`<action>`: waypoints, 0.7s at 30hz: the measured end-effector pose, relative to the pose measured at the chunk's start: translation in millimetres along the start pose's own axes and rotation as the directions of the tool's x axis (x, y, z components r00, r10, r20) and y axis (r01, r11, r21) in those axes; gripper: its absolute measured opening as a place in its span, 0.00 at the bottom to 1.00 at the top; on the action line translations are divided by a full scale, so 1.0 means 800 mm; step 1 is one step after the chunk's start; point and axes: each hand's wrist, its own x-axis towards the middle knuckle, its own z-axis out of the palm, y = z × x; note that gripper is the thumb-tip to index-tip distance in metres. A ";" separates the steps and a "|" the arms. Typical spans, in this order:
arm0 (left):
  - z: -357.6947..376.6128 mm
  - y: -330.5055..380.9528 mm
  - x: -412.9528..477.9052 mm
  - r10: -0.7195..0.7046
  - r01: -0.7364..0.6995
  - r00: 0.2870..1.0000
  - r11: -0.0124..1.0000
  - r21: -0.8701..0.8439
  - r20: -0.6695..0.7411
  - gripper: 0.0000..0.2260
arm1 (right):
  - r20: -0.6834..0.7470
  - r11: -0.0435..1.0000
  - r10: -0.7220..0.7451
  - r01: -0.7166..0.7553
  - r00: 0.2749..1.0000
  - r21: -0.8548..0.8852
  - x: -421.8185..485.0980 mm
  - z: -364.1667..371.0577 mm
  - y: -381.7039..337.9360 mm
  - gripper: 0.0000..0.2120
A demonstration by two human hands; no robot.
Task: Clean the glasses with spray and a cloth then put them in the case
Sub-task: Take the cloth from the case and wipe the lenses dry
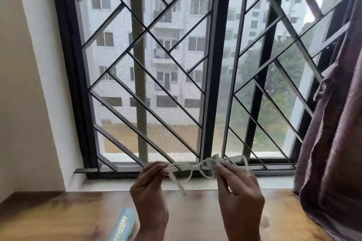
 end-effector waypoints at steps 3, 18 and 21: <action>0.005 0.004 -0.002 -0.018 0.018 1.000 1.000 -0.010 0.018 0.10 | 0.020 0.999 0.021 -0.021 1.000 -0.034 -0.004 0.008 0.005 0.10; 0.000 -0.006 -0.001 -0.016 0.017 1.000 0.996 -0.082 0.005 0.22 | 0.113 1.000 -0.024 0.022 0.993 0.020 -0.023 0.005 0.017 0.04; -0.002 -0.007 0.001 -0.044 0.044 0.999 0.997 -0.059 0.000 0.23 | 0.079 0.999 0.008 -0.004 0.997 -0.053 -0.017 -0.001 0.023 0.04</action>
